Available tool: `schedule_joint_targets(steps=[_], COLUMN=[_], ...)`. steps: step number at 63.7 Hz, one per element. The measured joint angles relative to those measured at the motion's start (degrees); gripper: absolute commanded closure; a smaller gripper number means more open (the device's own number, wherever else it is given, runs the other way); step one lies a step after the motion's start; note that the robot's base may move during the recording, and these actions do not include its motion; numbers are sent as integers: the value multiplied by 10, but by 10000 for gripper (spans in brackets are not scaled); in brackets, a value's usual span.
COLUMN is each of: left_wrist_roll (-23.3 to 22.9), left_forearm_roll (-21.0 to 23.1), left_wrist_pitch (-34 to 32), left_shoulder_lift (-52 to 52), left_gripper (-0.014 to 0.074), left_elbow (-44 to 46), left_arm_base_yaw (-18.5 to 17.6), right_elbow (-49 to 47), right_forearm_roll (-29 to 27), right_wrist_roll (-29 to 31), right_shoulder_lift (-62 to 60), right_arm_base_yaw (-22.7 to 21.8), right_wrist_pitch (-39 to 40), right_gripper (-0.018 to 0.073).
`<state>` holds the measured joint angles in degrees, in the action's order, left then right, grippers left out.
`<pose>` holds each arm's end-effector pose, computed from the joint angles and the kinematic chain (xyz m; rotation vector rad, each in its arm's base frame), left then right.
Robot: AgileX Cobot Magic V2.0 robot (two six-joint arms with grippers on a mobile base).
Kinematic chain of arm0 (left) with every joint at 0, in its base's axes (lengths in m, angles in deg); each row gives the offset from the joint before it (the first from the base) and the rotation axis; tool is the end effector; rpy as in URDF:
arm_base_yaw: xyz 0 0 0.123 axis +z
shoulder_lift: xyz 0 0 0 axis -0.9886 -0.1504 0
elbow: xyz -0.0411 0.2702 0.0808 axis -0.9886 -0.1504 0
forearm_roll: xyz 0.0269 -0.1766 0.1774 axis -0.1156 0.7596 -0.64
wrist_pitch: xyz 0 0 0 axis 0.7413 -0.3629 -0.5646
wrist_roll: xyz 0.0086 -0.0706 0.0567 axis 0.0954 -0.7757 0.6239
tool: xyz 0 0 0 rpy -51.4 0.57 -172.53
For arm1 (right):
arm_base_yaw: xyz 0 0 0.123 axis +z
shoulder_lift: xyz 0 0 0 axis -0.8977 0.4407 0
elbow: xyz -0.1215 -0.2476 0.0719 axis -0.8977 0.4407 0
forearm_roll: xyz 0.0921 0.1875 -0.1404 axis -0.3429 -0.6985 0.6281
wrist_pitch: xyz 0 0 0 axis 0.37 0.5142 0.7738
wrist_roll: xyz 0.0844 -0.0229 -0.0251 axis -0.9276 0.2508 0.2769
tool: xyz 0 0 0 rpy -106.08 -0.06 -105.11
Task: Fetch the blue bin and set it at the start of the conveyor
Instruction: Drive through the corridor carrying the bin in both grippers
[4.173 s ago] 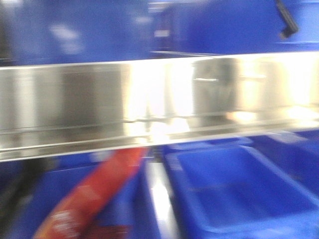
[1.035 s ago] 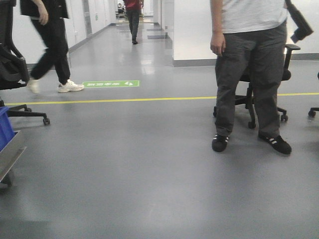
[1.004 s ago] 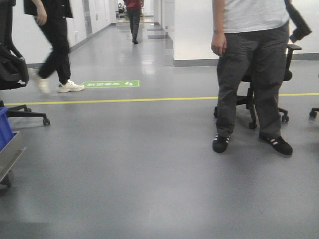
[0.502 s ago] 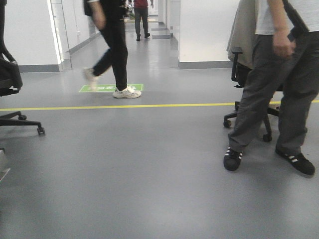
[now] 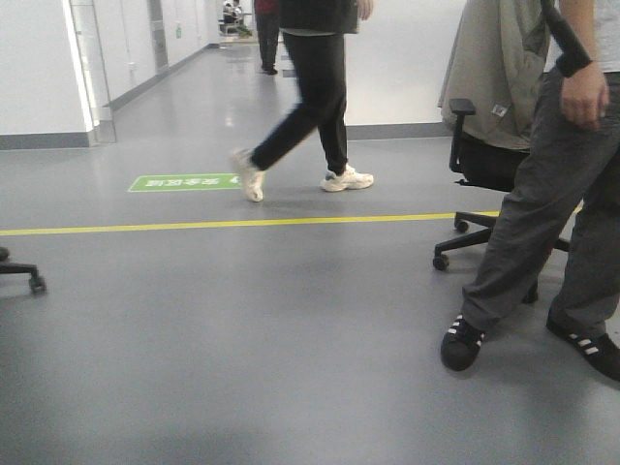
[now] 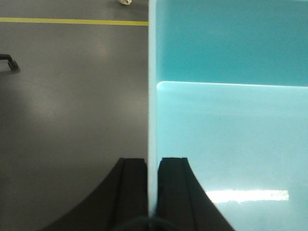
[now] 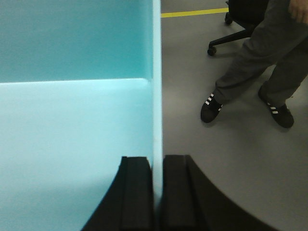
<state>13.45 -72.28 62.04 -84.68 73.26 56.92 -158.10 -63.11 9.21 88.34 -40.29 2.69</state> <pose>0.3200 -0.1074 0.4951 -0.1040 2.0983 -0.0254 0.3207 0.1068 0.4969 0.1042 2.1670 0.0532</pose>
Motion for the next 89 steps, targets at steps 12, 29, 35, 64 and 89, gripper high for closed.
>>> schedule_joint_targets(steps=[12, 29, 35, 64, 89], left_wrist_roll=[0, 0, 0, 0, 0], left_forearm_roll=[0, -1, -2, -7, -7], left_wrist_pitch=[-1, -1, -1, -2, -3], left_shoulder_lift=[0, 0, 0, 0, 0], left_gripper=[708, 708, 708, 708, 708], left_elbow=[0, 0, 0, 0, 0], left_arm_base_yaw=[0, 0, 0, 0, 0], right_elbow=[0, 0, 0, 0, 0], right_forearm_roll=[0, 0, 0, 0, 0], right_wrist_roll=[0, 0, 0, 0, 0], right_shoulder_lift=[0, 0, 0, 0, 0], right_arm_base_yaw=[0, 0, 0, 0, 0], right_wrist_pitch=[0, 0, 1, 4, 6], right_gripper=[711, 711, 711, 711, 711])
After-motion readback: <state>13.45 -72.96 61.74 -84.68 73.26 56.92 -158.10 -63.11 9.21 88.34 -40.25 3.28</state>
